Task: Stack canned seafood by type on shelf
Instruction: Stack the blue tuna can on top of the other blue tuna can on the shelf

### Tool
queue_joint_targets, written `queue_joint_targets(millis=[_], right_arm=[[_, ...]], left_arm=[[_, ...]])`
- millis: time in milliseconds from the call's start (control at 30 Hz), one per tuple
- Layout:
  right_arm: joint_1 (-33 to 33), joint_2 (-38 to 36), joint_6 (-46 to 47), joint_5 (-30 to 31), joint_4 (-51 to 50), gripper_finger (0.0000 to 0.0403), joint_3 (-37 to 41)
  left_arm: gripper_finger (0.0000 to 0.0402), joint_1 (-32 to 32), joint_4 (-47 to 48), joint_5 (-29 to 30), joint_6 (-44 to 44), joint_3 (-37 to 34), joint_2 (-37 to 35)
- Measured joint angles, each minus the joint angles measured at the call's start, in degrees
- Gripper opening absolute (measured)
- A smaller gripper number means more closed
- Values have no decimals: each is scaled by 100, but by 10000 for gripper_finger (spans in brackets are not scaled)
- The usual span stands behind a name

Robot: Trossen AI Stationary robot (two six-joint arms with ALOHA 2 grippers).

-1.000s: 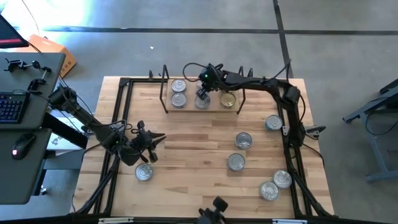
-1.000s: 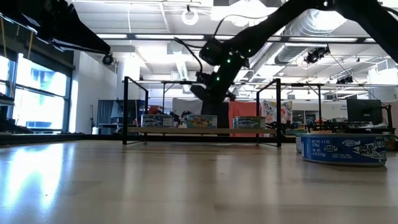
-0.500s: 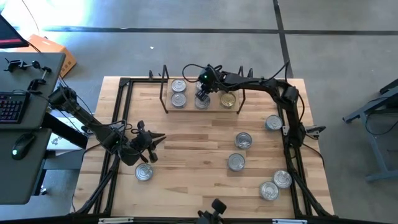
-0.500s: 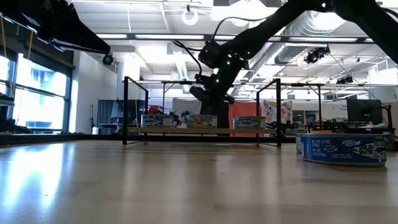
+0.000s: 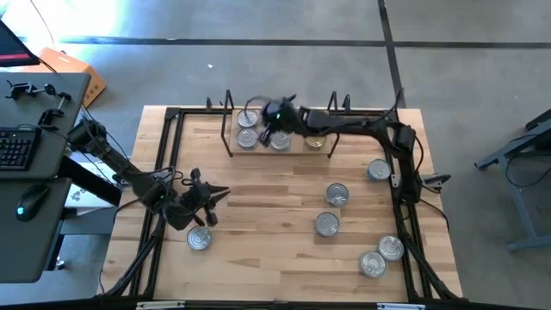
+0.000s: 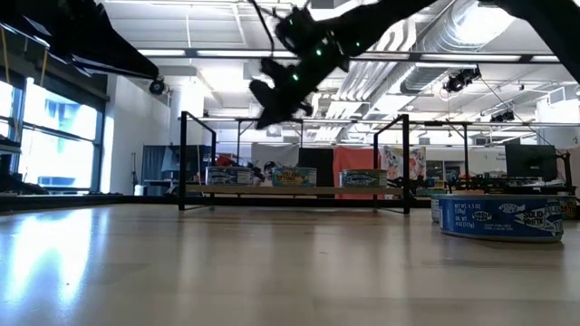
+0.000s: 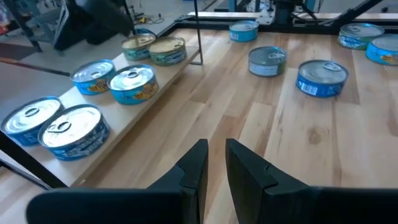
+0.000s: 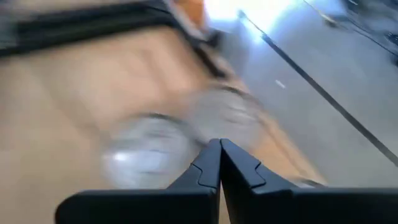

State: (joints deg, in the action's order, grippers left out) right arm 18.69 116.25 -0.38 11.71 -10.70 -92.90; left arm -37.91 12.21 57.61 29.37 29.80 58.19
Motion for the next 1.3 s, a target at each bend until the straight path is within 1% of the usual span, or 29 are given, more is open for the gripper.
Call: queue_joint_targets(millis=[67,200,333,400,500,600,700,767,833,900,967,1067,1100,1167,1233,1300], right_arm=[[-417,0,-7,-120,492,0,203],[-1368,0,95,-131,1951,0,1104],[-2322,-31,166,-55,3297,0,1822],[-2790,-31,-76,121,3774,0,2032],[-3424,-174,-832,656,3673,0,2120],[-3907,-487,-1583,1433,3423,0,2115],[-4295,-773,-1980,2387,3303,0,2109],[-4517,-975,-2045,3217,3204,2,2109],[-4748,-1271,-2020,4059,2958,9,2109],[-4965,-1601,-1818,4669,2536,25,2107],[-5168,-1898,-1343,4947,1842,48,2104],[-5444,-2381,-130,4969,503,92,2105],[-5528,-2552,426,4933,-4,107,2104],[-5627,-2857,1769,4484,-1160,138,2098],[-5662,-3057,3114,3662,-2356,163,2098],[-5662,-3123,4188,2877,-3325,183,2100]], left_arm=[[46,-93,-3,-5,24,2,0],[46,-417,41,-5,132,2,19],[46,-731,32,19,168,2,166],[46,-822,23,125,193,2,311],[46,-866,-100,235,201,1,554],[46,-797,-354,252,158,0,835],[46,-679,-772,262,-50,0,1107],[46,-583,-1138,262,-210,0,1281],[46,-456,-1564,262,-497,0,1426],[46,-324,-1945,262,-898,0,1534],[46,-219,-2329,253,-1152,0,1627],[46,-97,-2739,-26,-1364,0,1751],[46,-58,-2827,-182,-1429,0,1803],[46,4,-3027,-514,-1526,0,1906],[46,76,-3232,-804,-1690,0,2031],[46,142,-3444,-1031,-1919,0,2156]])
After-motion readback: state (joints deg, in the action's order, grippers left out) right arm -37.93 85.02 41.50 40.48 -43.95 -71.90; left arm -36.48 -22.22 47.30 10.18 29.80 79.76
